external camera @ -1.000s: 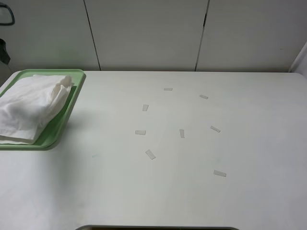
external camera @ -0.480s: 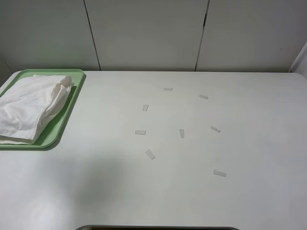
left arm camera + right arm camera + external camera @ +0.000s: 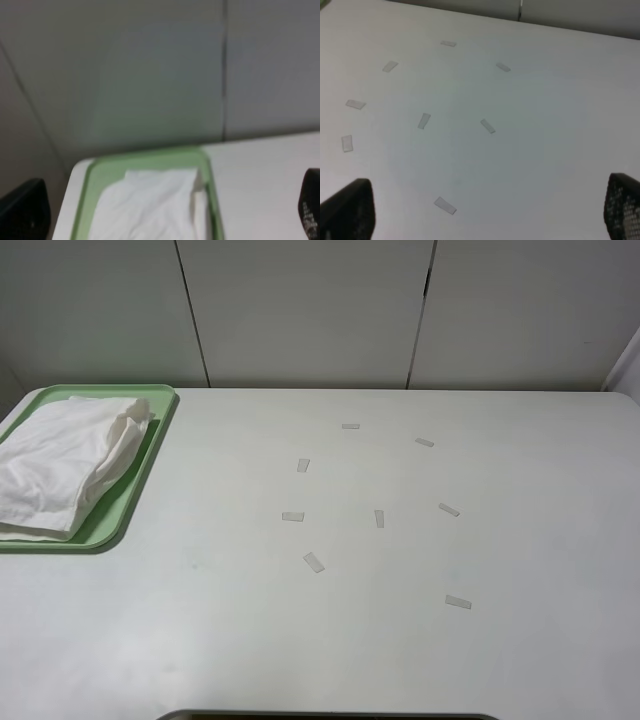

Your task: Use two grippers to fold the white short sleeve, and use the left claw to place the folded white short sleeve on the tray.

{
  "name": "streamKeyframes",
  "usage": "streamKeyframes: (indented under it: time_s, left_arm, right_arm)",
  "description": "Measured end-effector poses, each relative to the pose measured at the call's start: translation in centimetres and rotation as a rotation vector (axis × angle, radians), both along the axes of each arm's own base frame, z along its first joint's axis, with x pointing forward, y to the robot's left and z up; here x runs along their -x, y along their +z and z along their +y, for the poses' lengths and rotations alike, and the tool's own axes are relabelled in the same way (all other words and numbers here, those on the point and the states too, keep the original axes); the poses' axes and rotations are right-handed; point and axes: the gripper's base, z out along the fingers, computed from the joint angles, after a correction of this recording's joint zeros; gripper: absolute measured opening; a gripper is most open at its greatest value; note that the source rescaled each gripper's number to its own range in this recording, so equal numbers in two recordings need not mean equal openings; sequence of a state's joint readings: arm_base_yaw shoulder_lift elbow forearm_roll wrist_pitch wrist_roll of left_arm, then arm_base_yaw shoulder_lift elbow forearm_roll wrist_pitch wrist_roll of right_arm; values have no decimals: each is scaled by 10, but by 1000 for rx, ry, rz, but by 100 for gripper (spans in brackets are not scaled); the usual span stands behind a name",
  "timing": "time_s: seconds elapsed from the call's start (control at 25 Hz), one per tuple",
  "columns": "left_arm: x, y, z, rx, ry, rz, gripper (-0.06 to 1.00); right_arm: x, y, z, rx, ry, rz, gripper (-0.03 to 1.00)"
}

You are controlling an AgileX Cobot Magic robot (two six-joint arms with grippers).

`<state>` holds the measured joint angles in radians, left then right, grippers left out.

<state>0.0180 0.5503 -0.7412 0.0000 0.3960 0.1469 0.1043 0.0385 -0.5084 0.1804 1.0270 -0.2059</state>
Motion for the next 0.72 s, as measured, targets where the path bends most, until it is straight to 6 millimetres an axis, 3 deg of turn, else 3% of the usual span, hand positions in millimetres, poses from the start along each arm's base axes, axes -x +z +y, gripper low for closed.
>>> streamKeyframes:
  time_s: [0.36, 0.72]
  left_arm:
    - [66, -22, -4, 17, -76, -17, 100]
    - [97, -54, -2, 45, -145, 107, 100]
  right_arm:
    - [0, 0, 0, 0, 0, 0, 100]
    - [0, 0, 0, 0, 0, 0, 100]
